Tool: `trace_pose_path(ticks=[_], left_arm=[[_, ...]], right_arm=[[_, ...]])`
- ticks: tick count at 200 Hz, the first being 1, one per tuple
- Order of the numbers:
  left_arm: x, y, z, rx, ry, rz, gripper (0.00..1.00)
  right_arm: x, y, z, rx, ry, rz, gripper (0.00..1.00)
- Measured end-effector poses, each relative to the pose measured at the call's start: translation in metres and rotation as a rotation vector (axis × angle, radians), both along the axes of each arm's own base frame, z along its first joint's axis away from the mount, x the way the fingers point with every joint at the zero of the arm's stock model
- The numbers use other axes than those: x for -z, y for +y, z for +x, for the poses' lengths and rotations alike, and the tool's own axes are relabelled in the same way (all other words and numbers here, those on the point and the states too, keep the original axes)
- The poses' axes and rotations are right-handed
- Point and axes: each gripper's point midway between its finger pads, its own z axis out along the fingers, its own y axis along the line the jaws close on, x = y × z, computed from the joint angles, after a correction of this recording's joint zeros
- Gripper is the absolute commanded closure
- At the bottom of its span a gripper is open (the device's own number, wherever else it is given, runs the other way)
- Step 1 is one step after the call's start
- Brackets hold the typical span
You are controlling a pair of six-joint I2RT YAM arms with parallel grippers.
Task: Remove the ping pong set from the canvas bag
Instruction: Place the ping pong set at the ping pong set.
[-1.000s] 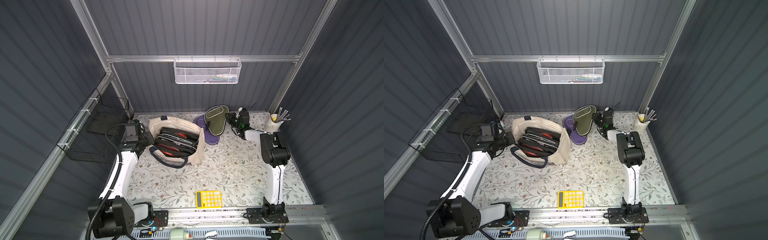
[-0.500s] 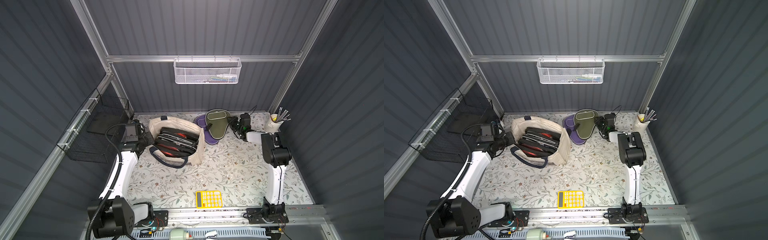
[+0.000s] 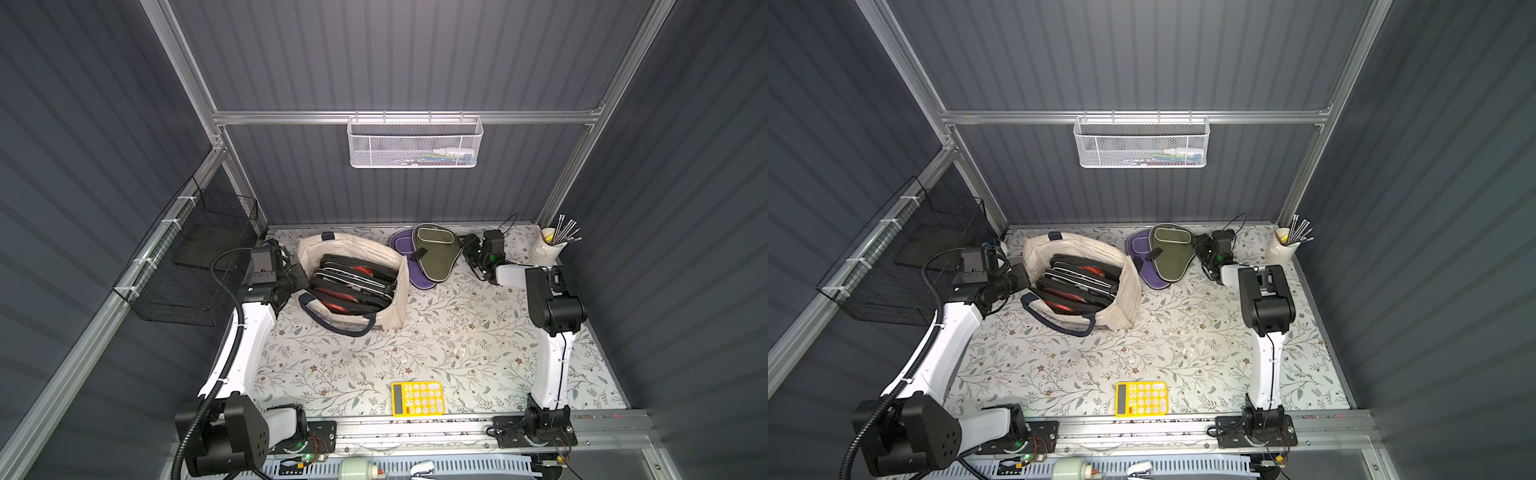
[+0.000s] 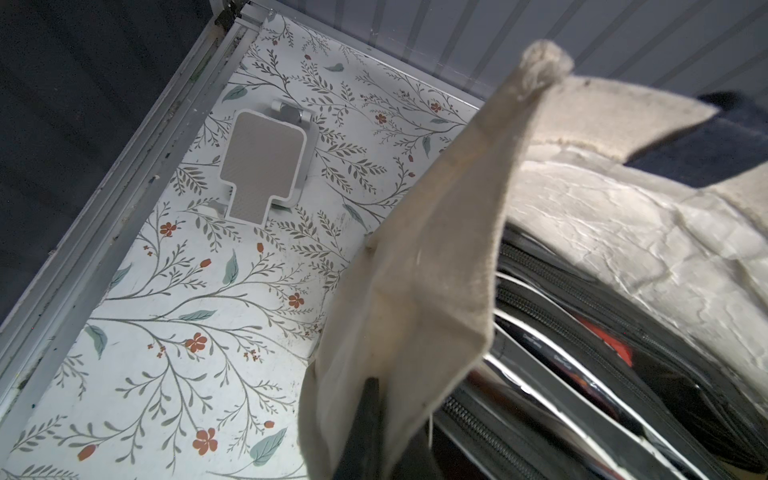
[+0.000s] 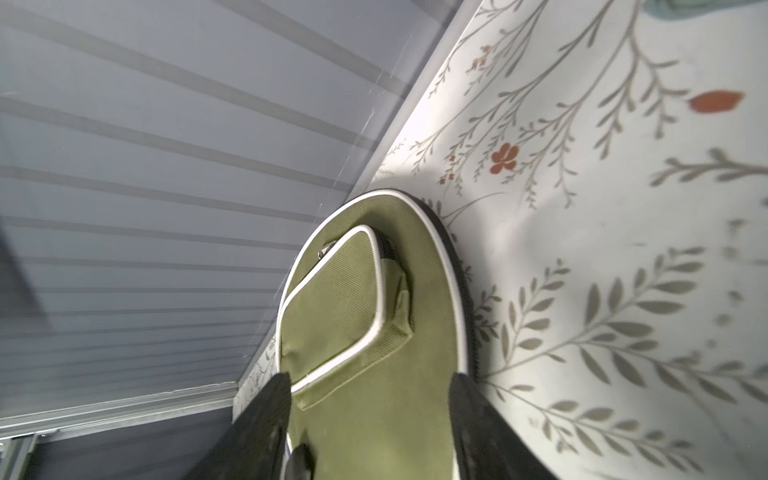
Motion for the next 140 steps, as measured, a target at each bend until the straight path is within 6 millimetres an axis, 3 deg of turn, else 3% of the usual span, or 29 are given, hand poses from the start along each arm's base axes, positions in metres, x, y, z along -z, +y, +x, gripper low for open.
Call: trace_pose_path(ticks=[16, 66, 101, 140], left_arm=[[0.0, 0.0, 0.0, 0.0, 0.0, 0.0, 1.0], [0.0, 0.0, 0.0, 0.0, 0.0, 0.0, 1.0], [0.0, 0.0, 0.0, 0.0, -0.001, 0.0, 1.0], [-0.001, -0.001, 0.0, 0.004, -0.006, -0.003, 1.0]], right_arm=[[-0.001, -0.002, -0.003, 0.006, 0.004, -0.007, 0.3], [-0.016, -0.008, -0.01, 0.016, -0.016, -0.049, 0.01], [-0.053, -0.007, -0.018, -0.011, -0.08, -0.105, 0.01], [-0.12, 0.016, -0.039, -0.11, -0.213, -0.208, 0.01]])
